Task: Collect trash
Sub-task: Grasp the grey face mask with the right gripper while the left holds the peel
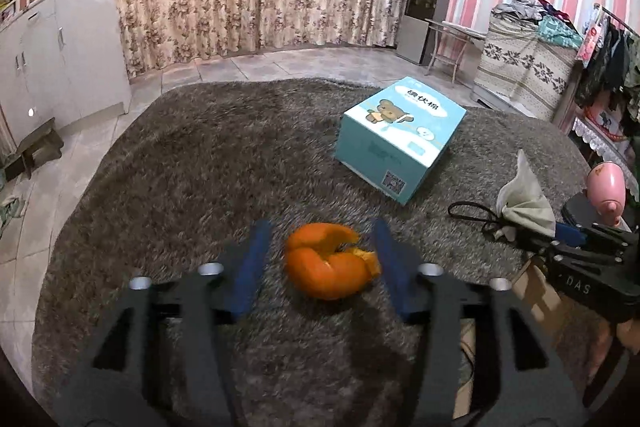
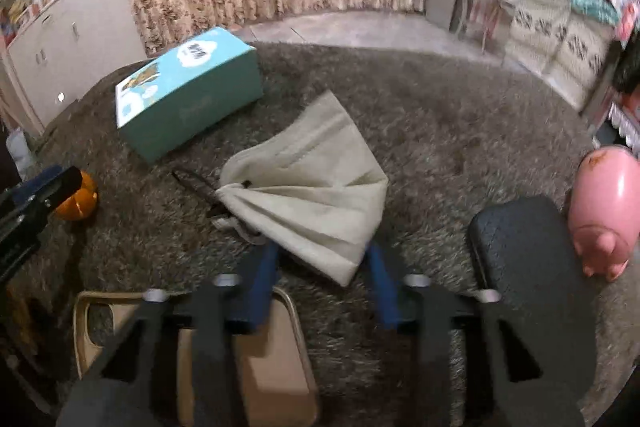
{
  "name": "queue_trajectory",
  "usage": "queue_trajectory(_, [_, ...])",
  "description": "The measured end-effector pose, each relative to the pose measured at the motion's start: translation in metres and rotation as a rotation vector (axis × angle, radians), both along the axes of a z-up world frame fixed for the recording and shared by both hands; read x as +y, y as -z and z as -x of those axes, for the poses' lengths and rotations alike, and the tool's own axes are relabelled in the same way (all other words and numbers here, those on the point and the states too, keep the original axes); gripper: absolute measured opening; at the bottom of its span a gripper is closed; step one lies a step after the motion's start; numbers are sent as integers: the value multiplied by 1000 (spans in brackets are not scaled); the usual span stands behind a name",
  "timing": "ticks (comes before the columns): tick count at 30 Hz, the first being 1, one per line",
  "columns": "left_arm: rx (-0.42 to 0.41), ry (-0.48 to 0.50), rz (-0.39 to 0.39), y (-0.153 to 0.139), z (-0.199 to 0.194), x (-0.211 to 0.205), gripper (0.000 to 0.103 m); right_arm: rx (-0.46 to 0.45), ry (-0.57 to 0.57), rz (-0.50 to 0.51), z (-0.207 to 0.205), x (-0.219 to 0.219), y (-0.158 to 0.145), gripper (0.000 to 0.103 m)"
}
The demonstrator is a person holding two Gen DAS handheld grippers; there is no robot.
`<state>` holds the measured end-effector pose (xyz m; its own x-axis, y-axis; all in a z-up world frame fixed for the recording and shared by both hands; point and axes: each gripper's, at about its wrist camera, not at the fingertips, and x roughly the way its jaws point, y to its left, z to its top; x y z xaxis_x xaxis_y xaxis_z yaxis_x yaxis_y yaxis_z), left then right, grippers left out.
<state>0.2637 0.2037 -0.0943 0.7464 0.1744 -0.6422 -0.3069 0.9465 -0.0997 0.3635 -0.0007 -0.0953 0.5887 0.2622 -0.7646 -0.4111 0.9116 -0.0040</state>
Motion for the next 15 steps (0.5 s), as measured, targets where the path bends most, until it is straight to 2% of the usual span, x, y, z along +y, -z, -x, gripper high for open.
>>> queue_trajectory(1, [-10,-2,0,-1,5,0,67,-18,1,4,3,-2,-3,20])
queue_trajectory(3, [-19,-5,-8,-2,13,-1,76,-50,12,-12,7,-10,-10,18])
queue_trajectory(6, [-6,-3,11,4,21,2,77,-86,33,-40,14,-27,-23,15])
queue_trajectory(10, [40,-2,43,11,9,7,77,-121,81,-88,28,-63,-42,15])
queue_trajectory(11, [60,10,41,13,3,5,75,-126,94,-95,32,-74,-47,15])
queue_trajectory(13, [109,38,31,20,-6,0,52,-144,122,-94,41,-94,-56,15])
queue_trajectory(15, [126,42,14,22,-8,-3,50,-159,147,-86,52,-113,-63,15])
